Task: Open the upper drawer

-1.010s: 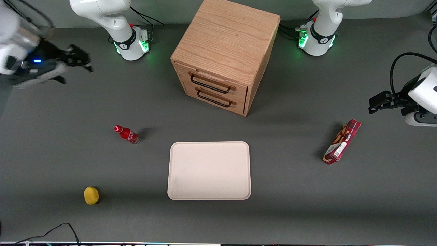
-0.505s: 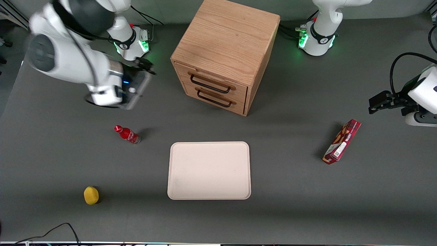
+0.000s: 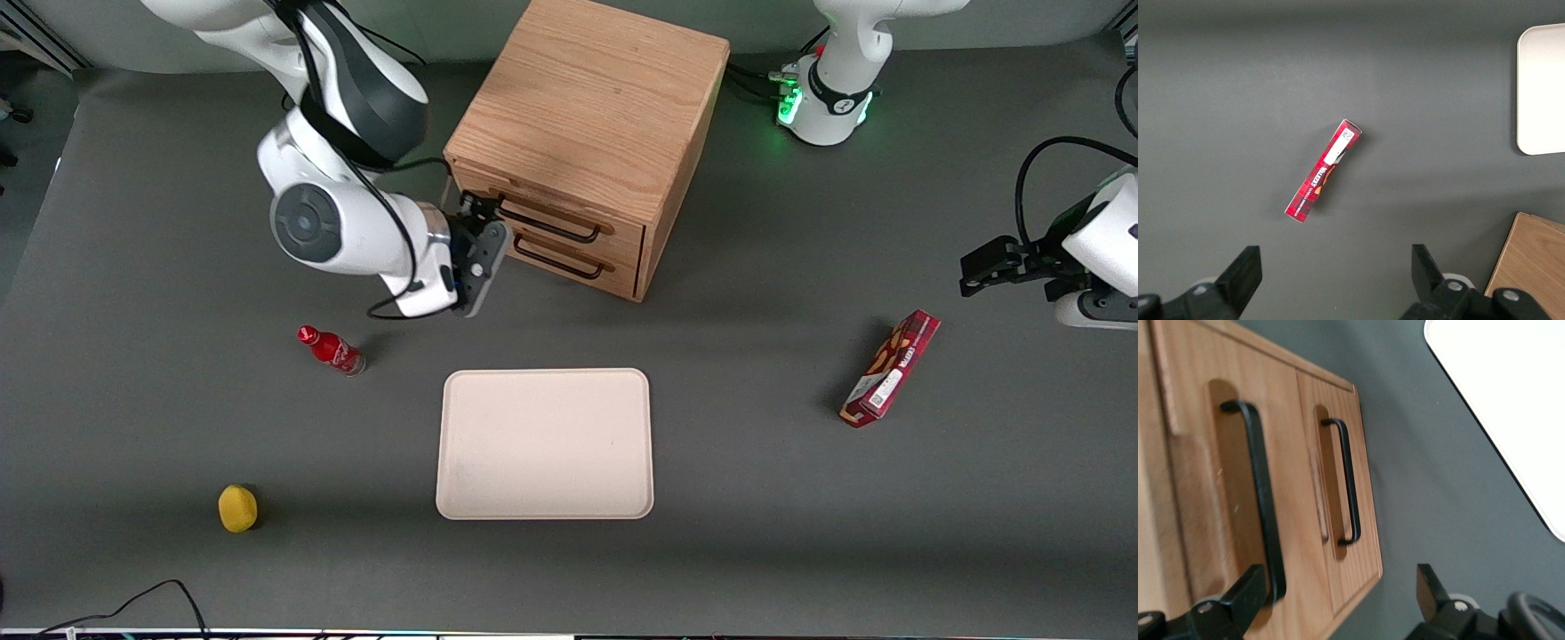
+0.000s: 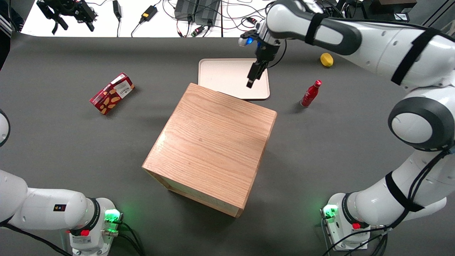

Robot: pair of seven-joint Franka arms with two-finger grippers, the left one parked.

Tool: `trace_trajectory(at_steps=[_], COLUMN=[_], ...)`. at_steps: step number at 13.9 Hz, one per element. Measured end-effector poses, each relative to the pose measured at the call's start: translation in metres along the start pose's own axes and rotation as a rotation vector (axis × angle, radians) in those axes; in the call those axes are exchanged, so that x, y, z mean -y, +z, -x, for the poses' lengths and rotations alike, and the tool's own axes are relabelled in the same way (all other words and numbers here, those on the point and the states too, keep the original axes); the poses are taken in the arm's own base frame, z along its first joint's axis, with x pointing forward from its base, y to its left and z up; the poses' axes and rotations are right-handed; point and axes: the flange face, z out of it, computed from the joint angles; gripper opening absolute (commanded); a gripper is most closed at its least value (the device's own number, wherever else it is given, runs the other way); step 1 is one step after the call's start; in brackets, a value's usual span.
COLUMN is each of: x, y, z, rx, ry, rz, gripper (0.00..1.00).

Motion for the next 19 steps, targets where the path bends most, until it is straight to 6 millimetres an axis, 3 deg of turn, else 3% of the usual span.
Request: trace_trajectory(at_steps=[4,12,19], x=[0.008,0.027,0.021], y=[0.031,0.054,0.063], z=[-0.020,-0.025,-0.026], rx=[-0.010,-0.001,-0.004], ry=[0.021,0.005,0.039], rz=[-0.021,-0.032,-0.028], gripper=[1.00,1.00,1.00])
